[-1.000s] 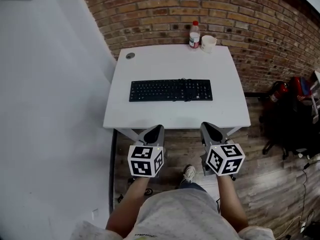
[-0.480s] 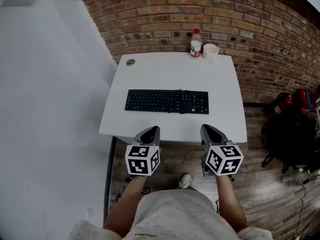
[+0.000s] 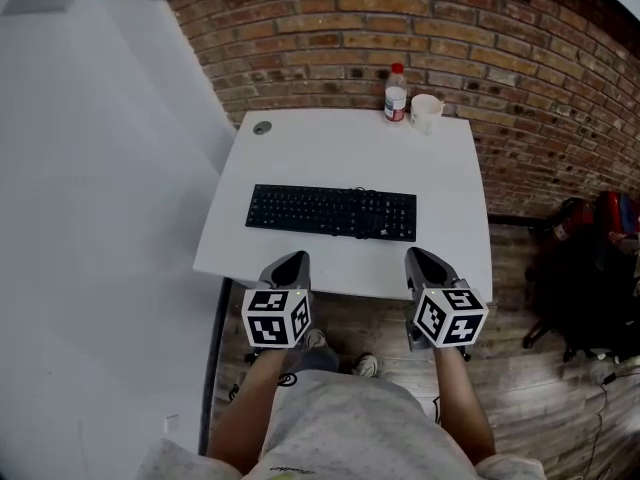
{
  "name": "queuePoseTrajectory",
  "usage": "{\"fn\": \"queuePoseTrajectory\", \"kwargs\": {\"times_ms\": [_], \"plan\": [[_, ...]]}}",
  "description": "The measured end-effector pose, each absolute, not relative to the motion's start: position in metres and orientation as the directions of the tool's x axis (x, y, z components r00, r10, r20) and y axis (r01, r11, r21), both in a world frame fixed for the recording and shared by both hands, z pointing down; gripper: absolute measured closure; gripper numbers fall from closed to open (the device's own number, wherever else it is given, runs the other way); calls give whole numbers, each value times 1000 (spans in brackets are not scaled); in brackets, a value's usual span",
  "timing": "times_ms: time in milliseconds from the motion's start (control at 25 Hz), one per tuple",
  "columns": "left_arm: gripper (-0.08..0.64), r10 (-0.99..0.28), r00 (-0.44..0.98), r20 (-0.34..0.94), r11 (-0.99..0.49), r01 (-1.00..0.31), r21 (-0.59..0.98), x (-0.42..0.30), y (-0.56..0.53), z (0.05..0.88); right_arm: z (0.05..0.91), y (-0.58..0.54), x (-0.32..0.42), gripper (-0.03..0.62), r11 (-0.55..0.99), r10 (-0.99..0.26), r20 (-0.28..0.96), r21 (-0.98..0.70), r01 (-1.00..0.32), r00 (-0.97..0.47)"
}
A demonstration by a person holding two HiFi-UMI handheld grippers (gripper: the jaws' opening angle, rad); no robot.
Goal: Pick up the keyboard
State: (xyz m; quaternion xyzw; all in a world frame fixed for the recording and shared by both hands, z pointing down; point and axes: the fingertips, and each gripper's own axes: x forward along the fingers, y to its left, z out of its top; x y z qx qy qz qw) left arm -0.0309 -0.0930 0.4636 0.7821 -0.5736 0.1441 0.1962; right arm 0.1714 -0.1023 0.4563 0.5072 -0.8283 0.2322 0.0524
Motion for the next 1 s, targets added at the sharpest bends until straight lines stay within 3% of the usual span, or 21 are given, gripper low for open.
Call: {"fn": "queuePoseTrajectory", "kwargs": {"times_ms": [400, 680, 1000], "plan": [[563, -854, 280, 438, -241, -960, 144, -56, -141, 483, 477, -150, 171, 580, 363, -817, 358, -293, -885, -453], [487, -847, 268, 459, -227, -963, 143, -87, -189, 502, 498, -189, 168, 545, 327, -812, 413, -264, -907, -413], [368, -829, 224, 513, -189, -975, 120, -132, -235, 527, 522, -232, 170, 463, 255, -807, 479, -245, -935, -346]]}}
